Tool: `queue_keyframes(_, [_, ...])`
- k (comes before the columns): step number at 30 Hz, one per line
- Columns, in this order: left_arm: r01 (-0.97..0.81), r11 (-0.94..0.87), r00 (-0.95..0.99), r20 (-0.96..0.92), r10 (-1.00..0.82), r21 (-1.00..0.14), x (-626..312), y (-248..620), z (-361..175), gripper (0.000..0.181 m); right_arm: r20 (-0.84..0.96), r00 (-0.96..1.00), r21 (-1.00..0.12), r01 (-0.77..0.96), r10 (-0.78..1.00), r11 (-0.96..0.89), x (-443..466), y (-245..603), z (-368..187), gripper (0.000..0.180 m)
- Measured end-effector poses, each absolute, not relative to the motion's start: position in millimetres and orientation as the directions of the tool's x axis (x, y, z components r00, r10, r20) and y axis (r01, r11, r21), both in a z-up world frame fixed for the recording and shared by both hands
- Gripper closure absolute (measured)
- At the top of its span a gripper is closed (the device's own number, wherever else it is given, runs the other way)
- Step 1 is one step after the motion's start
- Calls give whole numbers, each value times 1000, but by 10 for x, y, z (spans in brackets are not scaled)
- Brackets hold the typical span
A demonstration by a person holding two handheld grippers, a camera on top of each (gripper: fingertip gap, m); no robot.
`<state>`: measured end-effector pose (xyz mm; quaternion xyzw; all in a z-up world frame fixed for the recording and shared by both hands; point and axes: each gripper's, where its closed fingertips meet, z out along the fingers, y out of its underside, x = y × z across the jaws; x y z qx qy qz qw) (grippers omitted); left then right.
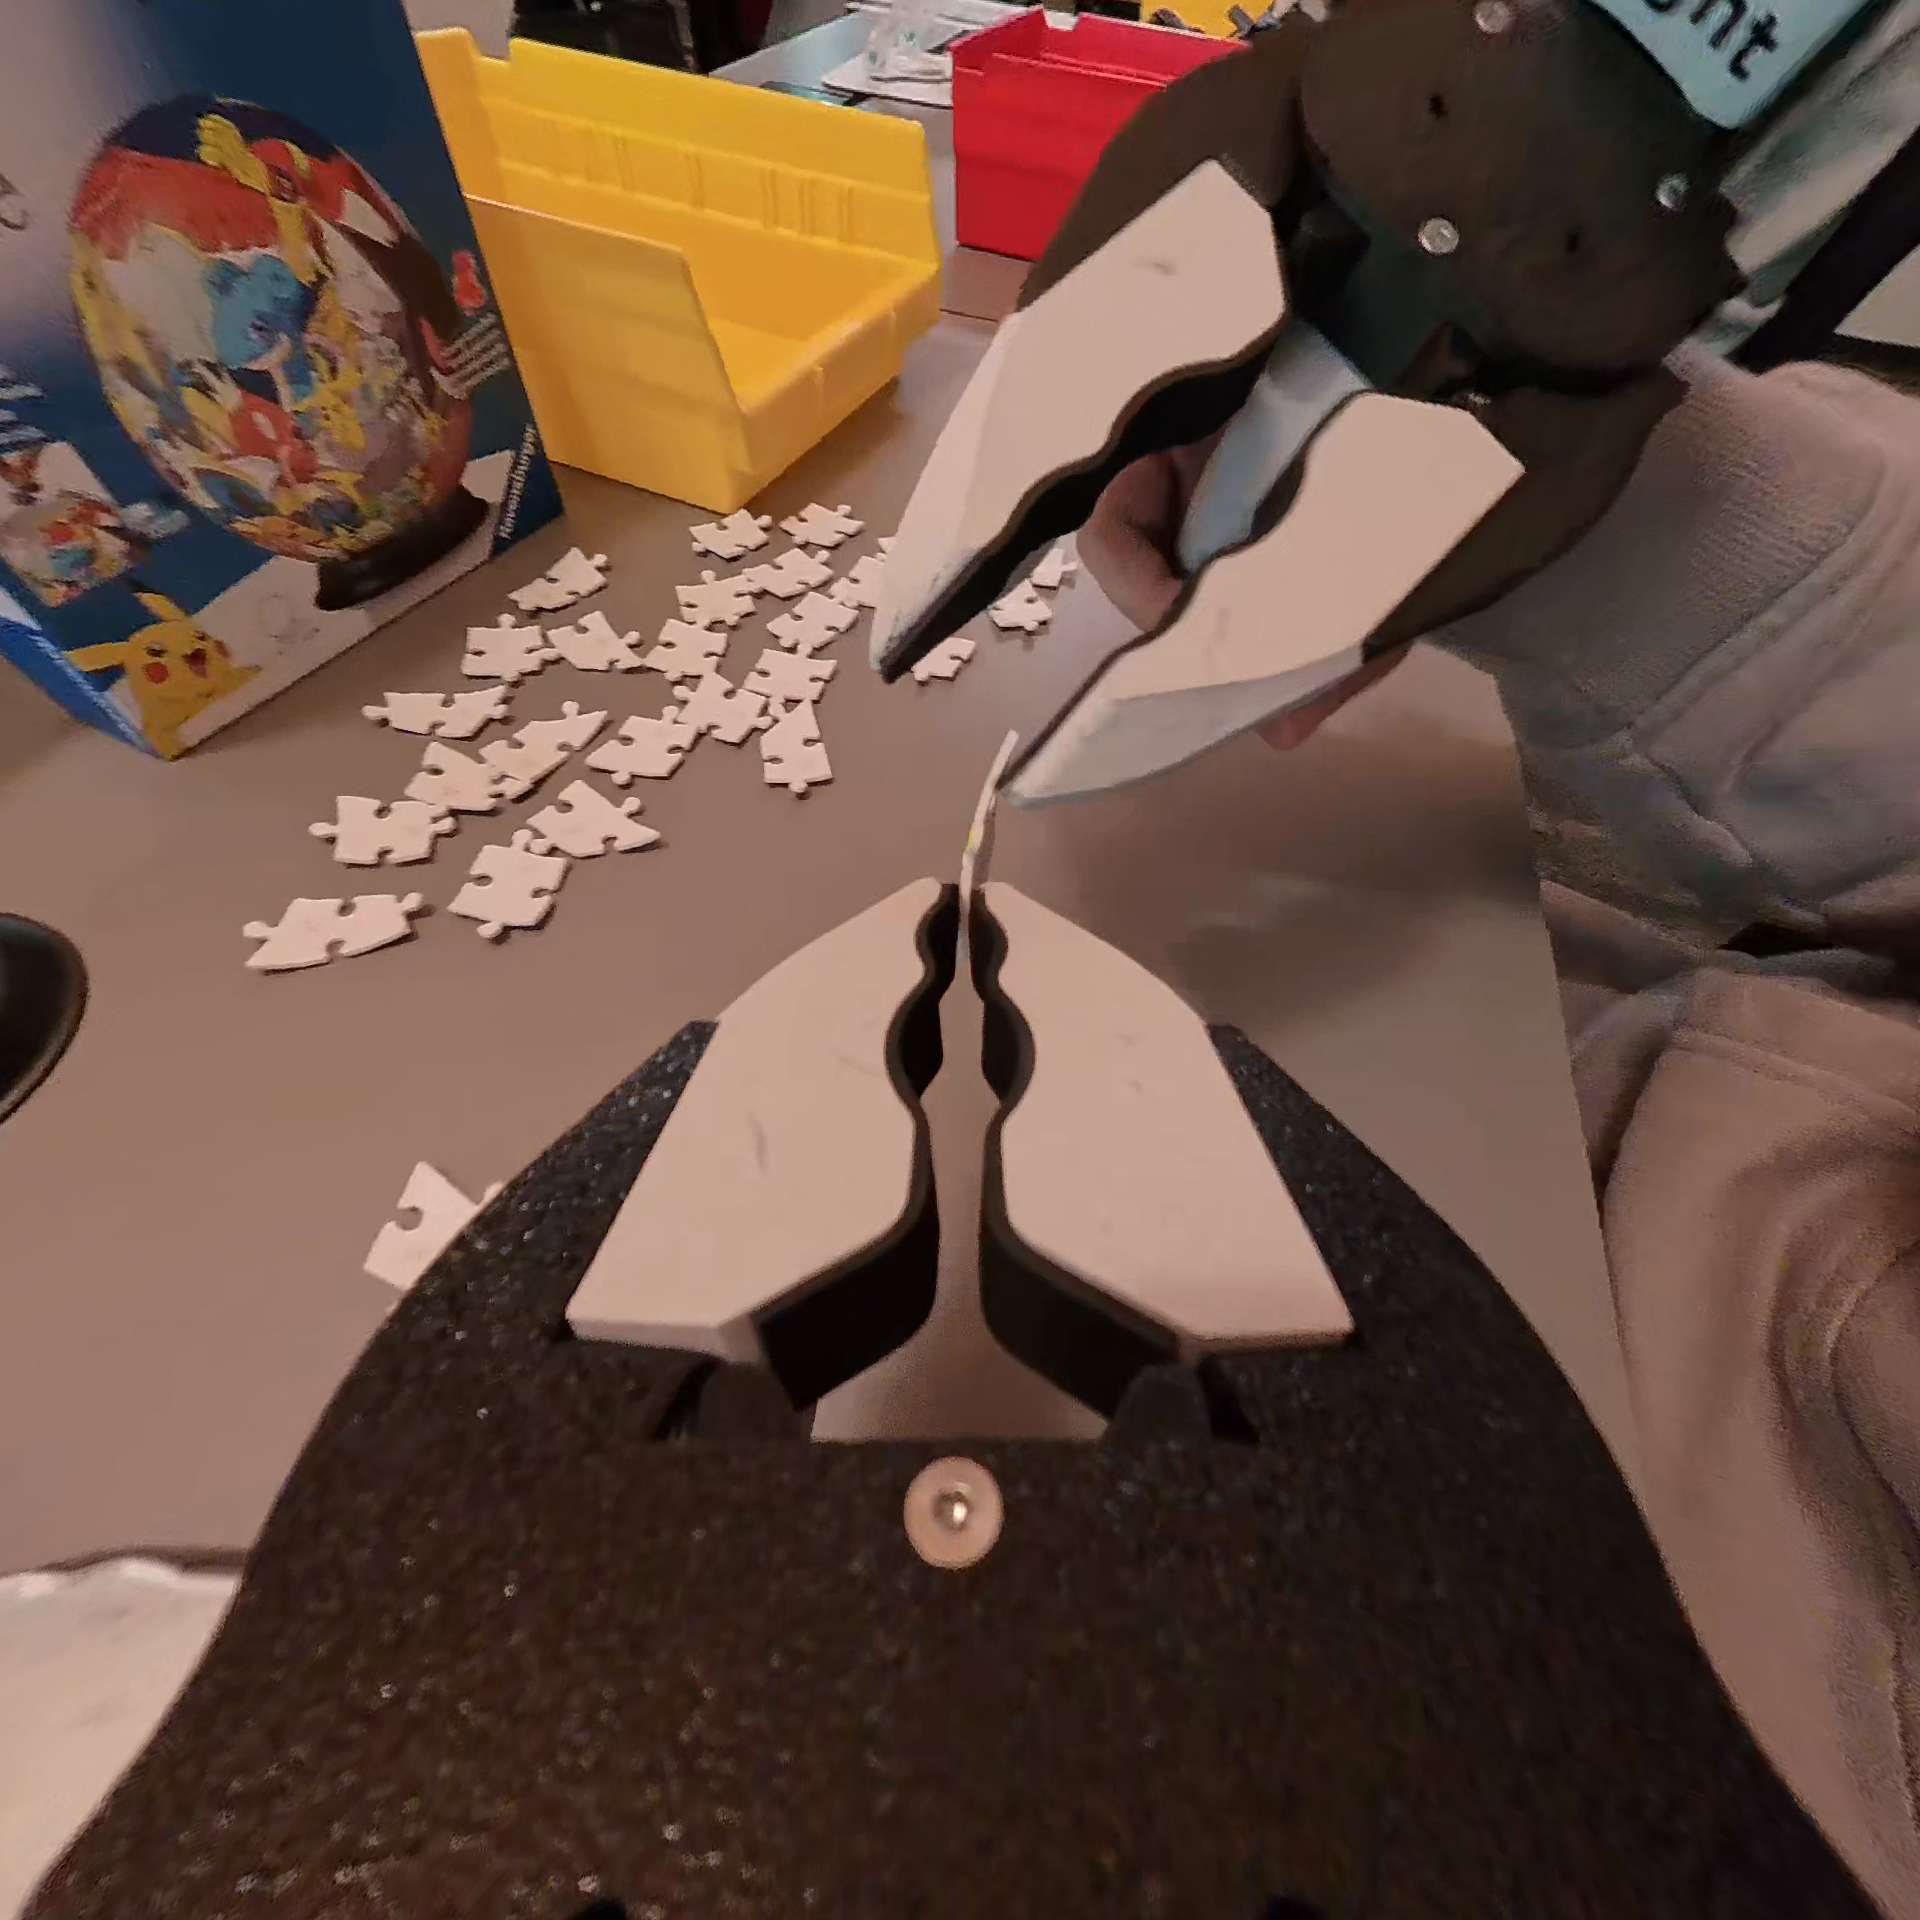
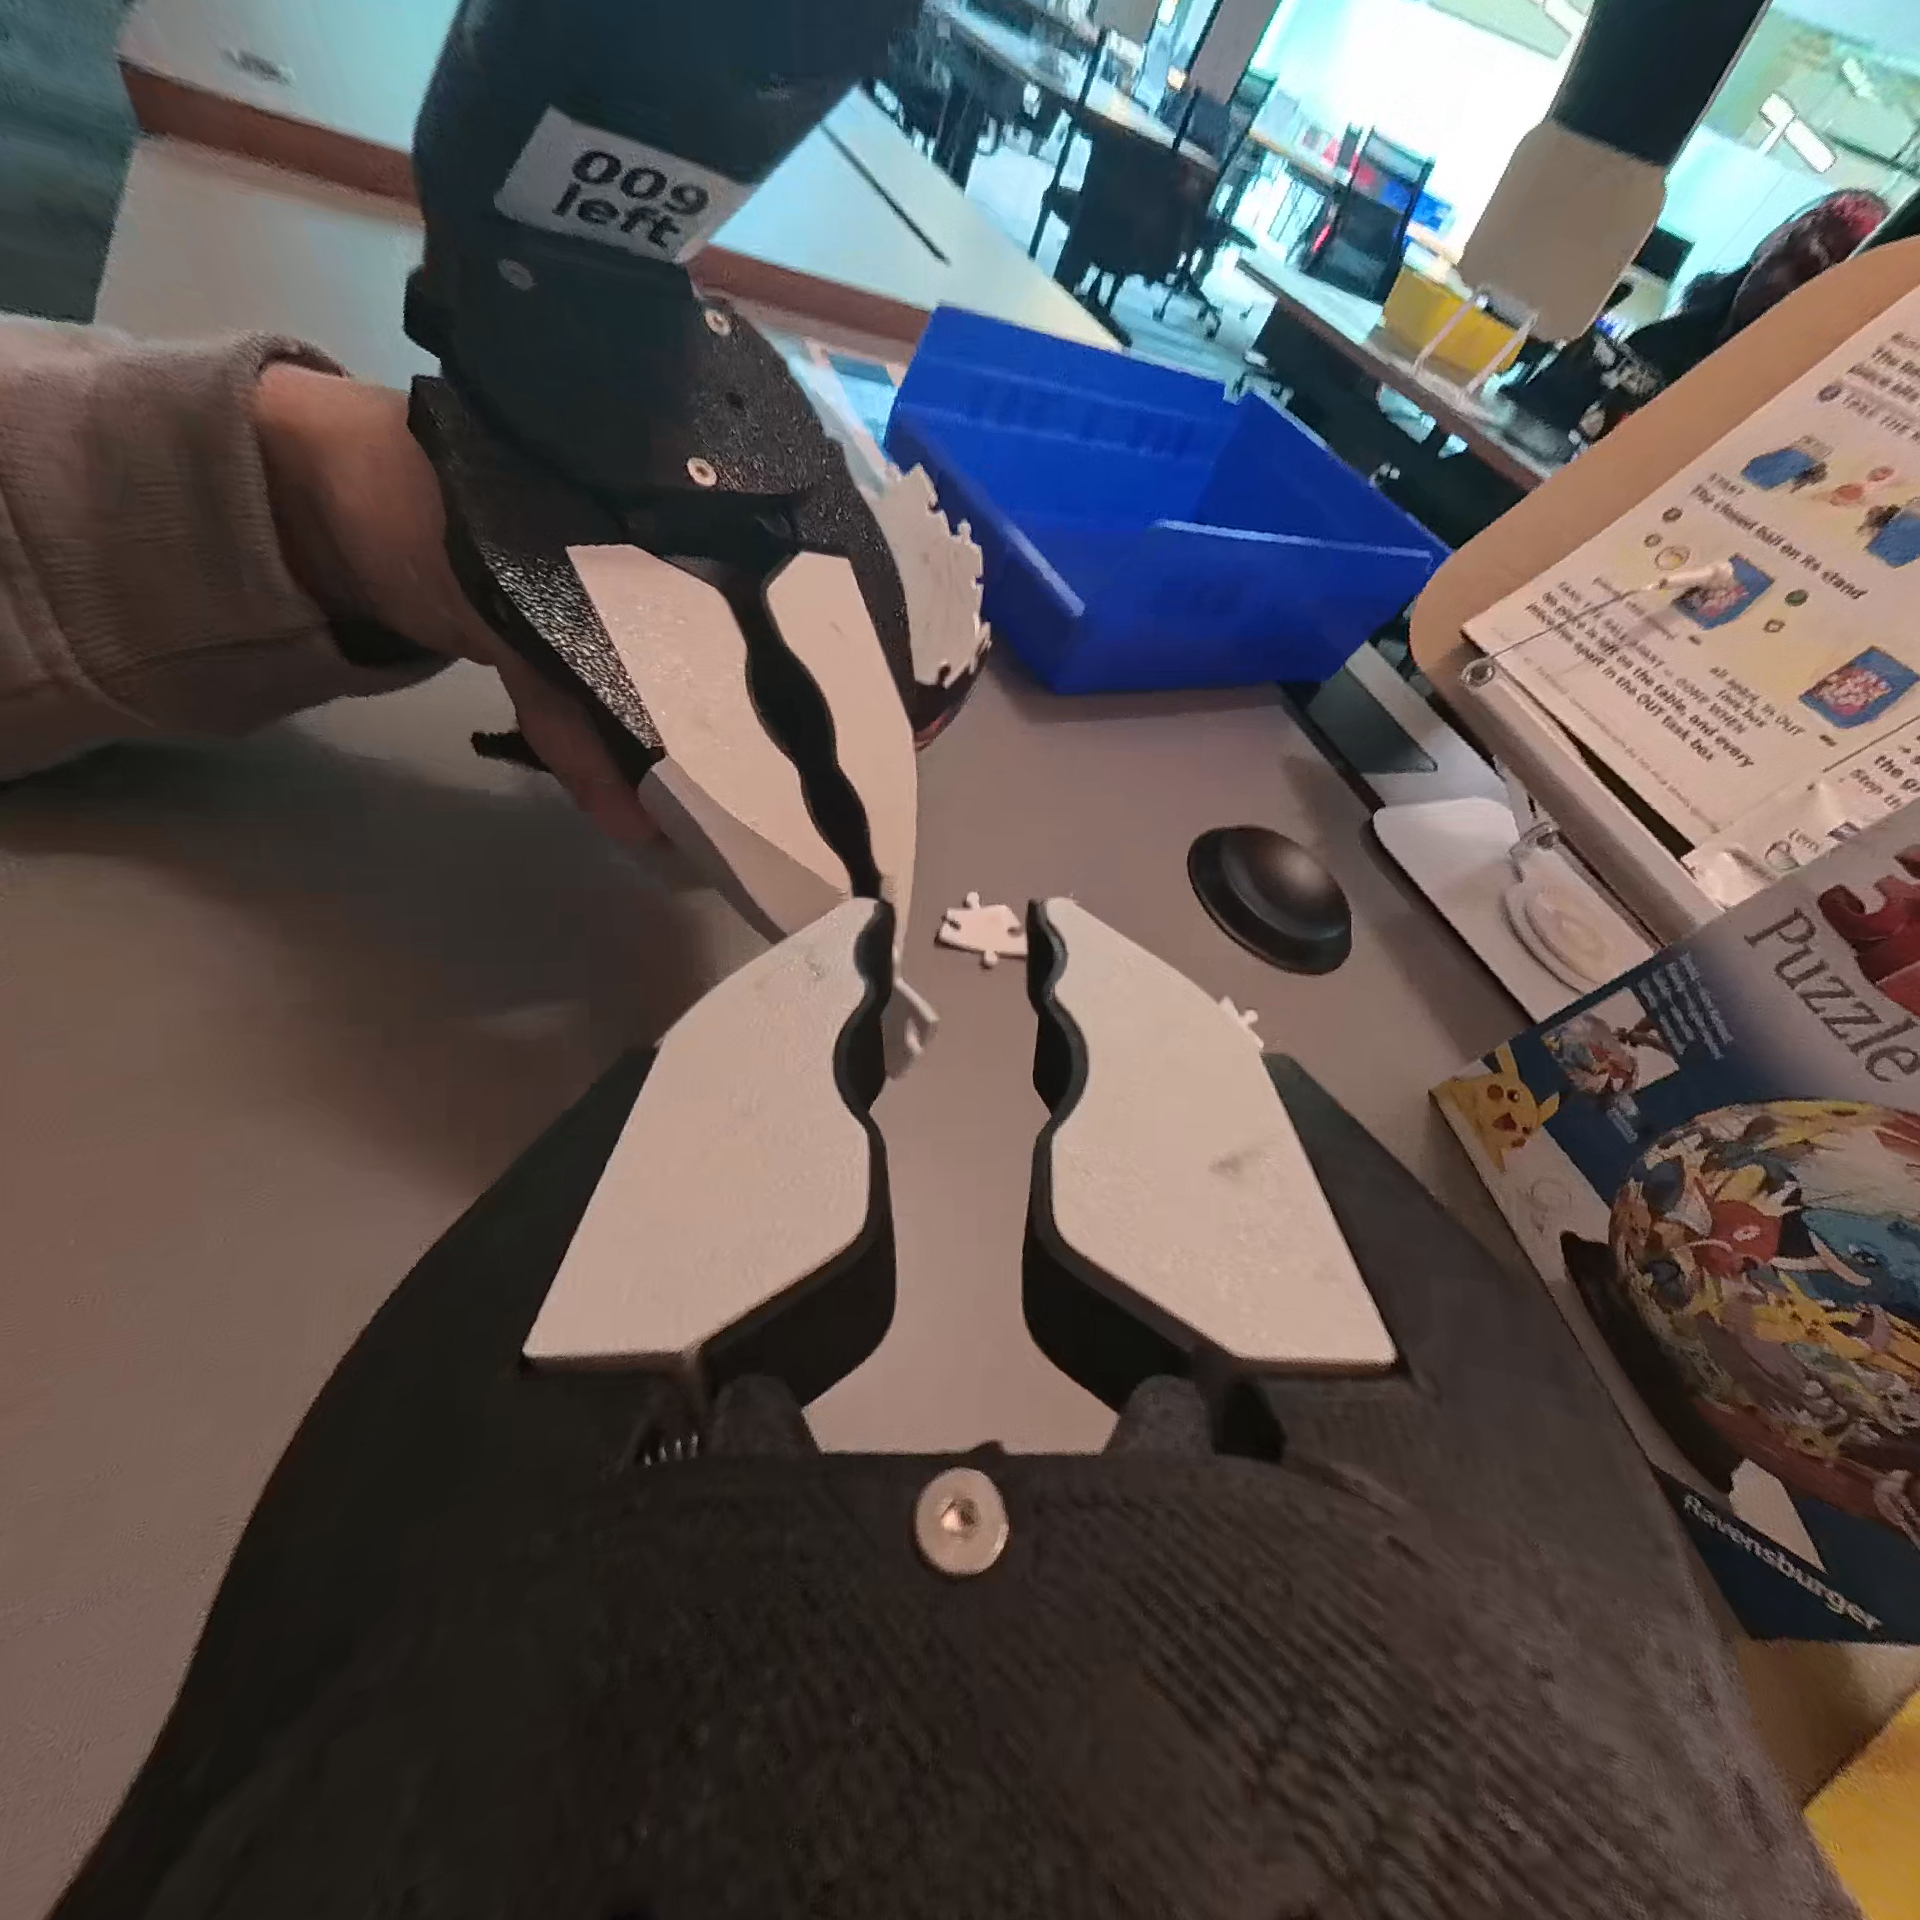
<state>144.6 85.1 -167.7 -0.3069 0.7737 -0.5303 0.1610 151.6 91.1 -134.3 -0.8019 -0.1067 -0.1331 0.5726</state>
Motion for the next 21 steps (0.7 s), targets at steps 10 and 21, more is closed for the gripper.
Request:
queue_keyframes(10, [-255,216,-807,84,-585,-943,1384,830,-1629,180,228,946,-855,309,233,-417,1370,877,-1420,169])
queue_keyframes(21, [-150,254,-853,-5,-522,-955,1273,738,-1558,180,162,936,-908,266,314,-325,1028,806,-1447,180])
